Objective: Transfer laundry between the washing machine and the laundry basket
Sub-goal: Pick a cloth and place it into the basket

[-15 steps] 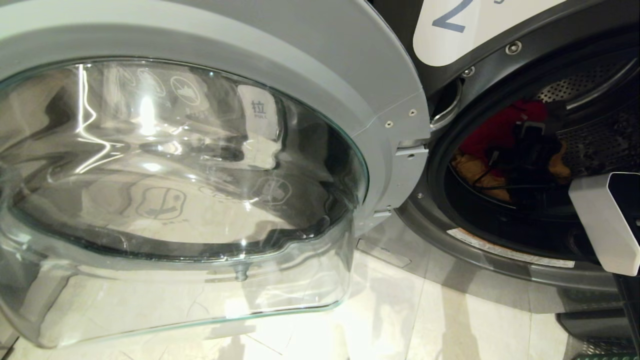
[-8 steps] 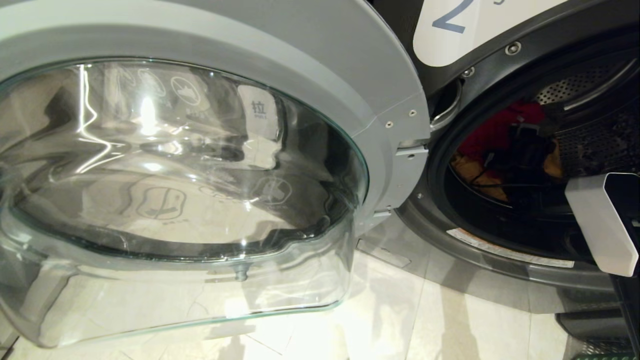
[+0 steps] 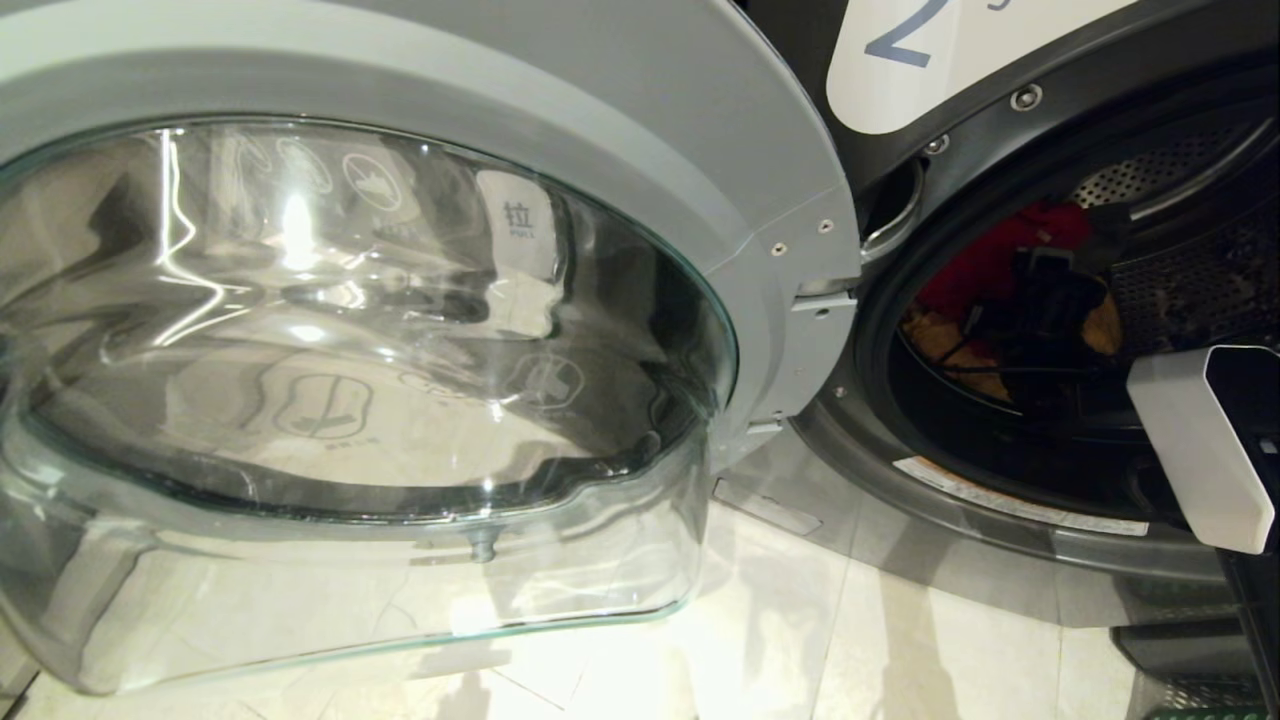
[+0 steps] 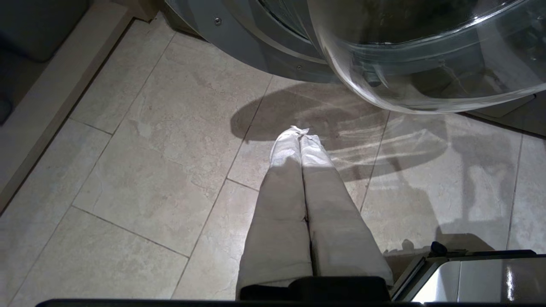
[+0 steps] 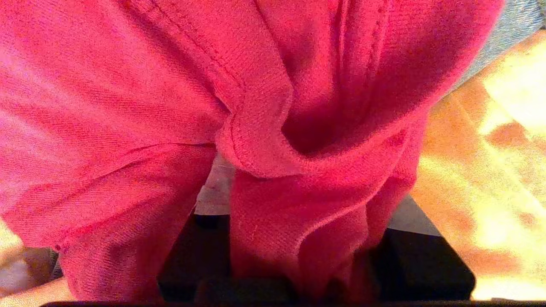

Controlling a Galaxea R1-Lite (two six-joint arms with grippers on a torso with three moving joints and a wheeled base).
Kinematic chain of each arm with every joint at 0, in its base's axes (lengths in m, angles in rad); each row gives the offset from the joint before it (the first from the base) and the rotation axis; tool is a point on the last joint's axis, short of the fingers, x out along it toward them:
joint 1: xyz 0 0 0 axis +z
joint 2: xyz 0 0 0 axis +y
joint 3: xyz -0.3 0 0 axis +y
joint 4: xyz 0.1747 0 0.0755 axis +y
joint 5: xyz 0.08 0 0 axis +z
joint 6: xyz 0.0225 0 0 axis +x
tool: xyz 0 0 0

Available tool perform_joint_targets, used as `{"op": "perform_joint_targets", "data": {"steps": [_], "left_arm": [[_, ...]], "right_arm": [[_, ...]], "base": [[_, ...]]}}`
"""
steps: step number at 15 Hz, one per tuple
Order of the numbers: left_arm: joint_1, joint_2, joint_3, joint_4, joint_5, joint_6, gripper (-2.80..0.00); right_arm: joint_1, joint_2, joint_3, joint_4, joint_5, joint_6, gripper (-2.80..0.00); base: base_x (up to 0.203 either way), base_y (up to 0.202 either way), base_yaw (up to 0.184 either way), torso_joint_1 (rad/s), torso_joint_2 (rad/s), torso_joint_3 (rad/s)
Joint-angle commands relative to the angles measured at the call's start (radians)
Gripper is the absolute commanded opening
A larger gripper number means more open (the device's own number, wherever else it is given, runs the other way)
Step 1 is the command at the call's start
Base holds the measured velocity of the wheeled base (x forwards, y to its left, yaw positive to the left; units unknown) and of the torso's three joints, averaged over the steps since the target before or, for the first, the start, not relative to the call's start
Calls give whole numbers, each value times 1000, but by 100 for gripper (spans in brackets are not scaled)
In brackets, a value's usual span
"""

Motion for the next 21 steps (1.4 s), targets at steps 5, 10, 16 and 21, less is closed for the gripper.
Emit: {"op": "perform_joint_targets", "data": {"steps": [5,10,16,21], "left_arm": [[0,0,6,1,-2,11,-280],[0,0,6,1,-3,37,-280],[0,0,6,1,-5,66,-280],[0,0,6,1,-5,66,-280]], "right_arm": [[1,-105,115,0,-15,3,-280],[64,-378,479,-10,-20,68,-280],[197,-641,777,-80,-38,108,-280],[241,-842,974,-91,-54,105,-280]], "base": [[0,0,0,0,0,0],[0,0,0,0,0,0],[0,0,0,0,0,0],[0,0,0,0,0,0]]}}
